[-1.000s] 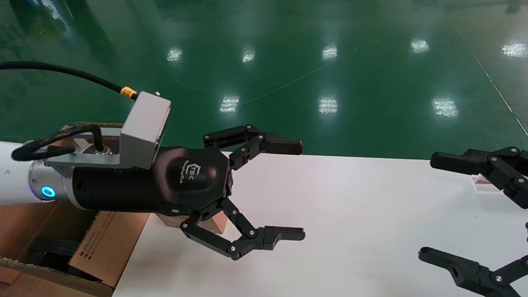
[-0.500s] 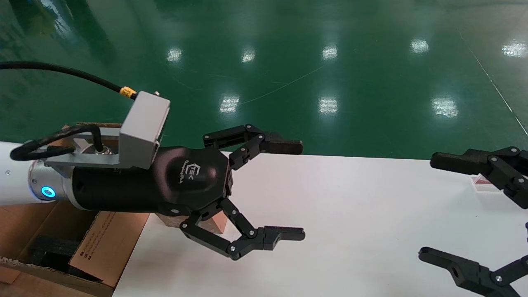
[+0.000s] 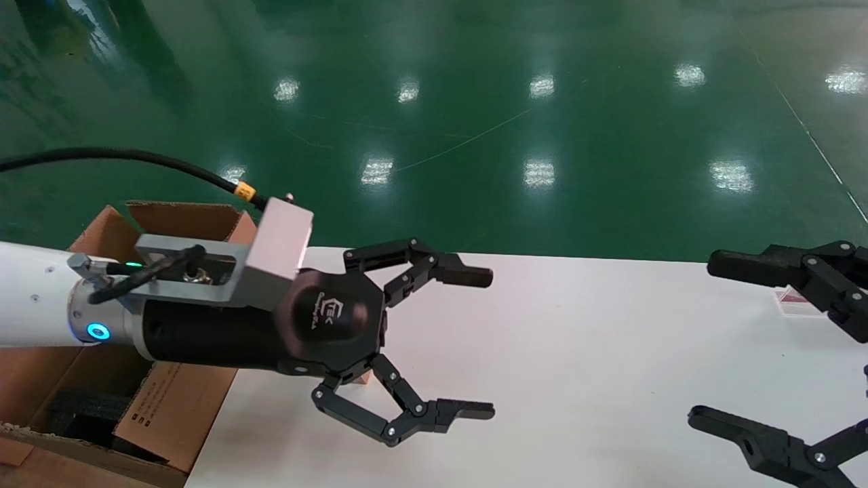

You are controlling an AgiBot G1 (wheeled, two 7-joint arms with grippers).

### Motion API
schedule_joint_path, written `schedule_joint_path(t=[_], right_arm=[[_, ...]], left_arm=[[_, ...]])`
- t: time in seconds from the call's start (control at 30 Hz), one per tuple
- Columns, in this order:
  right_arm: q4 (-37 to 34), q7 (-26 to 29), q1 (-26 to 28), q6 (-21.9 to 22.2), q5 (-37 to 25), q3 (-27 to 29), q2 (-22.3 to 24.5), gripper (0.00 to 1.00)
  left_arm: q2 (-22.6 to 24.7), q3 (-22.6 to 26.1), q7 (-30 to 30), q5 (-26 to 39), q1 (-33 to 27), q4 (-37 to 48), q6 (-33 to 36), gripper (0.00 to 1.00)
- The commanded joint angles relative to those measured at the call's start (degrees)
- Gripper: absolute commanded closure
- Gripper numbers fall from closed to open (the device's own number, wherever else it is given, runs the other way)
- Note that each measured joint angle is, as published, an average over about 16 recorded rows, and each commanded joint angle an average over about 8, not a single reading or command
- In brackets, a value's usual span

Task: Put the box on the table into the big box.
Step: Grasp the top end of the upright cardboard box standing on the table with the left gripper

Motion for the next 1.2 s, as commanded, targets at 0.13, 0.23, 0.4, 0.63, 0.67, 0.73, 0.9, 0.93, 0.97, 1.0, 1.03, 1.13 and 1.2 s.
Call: schedule_joint_path(t=[0.13, 0.23, 0.4, 0.63, 0.67, 0.73, 0.9, 0.93, 0.97, 1.0, 1.03, 1.13, 1.2], right_arm=[[0.0, 0.0, 0.0, 0.0, 0.0, 0.0, 0.0, 0.00], [0.0, 0.0, 0.0, 0.0, 0.0, 0.0, 0.0, 0.00], [0.0, 0.0, 0.0, 0.0, 0.0, 0.0, 0.0, 0.00], [0.0, 0.0, 0.0, 0.0, 0.0, 0.0, 0.0, 0.00], [0.0, 0.0, 0.0, 0.0, 0.0, 0.0, 0.0, 0.00], [0.0, 0.0, 0.0, 0.0, 0.0, 0.0, 0.0, 0.00], [0.0, 0.0, 0.0, 0.0, 0.0, 0.0, 0.0, 0.00], [0.0, 0.0, 0.0, 0.0, 0.0, 0.0, 0.0, 0.00], [0.0, 0.0, 0.0, 0.0, 0.0, 0.0, 0.0, 0.00], [0.0, 0.0, 0.0, 0.0, 0.0, 0.0, 0.0, 0.00], [0.0, 0.0, 0.0, 0.0, 0.0, 0.0, 0.0, 0.00], [0.0, 0.0, 0.0, 0.0, 0.0, 0.0, 0.0, 0.00], [0.0, 0.0, 0.0, 0.0, 0.0, 0.0, 0.0, 0.00]], left_arm=[[-0.4, 0.9, 0.4, 3.2, 0.2, 0.7, -1.1, 0.00], [-0.7, 1.4, 0.9, 5.5, 0.1, 2.1, -1.9, 0.00], [-1.2, 2.1, 2.4, 9.0, -0.8, 5.8, -2.7, 0.00], [-2.8, 3.1, 6.7, 14.2, -3.8, 12.9, -1.1, 0.00], [-3.1, 3.3, 7.6, 15.1, -4.4, 14.1, -0.7, 0.00], [-3.7, 3.7, 9.4, 16.8, -5.6, 16.4, 0.2, 0.00], [-5.0, 4.8, 13.9, 21.2, -9.0, 22.3, 2.4, 0.00], [-5.2, 5.0, 14.7, 22.0, -9.7, 23.4, 2.7, 0.00], [-5.4, 5.2, 15.6, 22.9, -10.5, 24.7, 2.9, 0.00], [-5.5, 5.5, 16.5, 23.8, -11.3, 25.9, 3.1, 0.00], [-5.6, 5.7, 17.3, 24.6, -12.1, 27.1, 3.2, 0.00], [-5.7, 6.4, 19.7, 26.9, -14.4, 30.7, 3.5, 0.00], [-5.7, 6.9, 21.3, 28.4, -16.0, 33.0, 3.6, 0.00]])
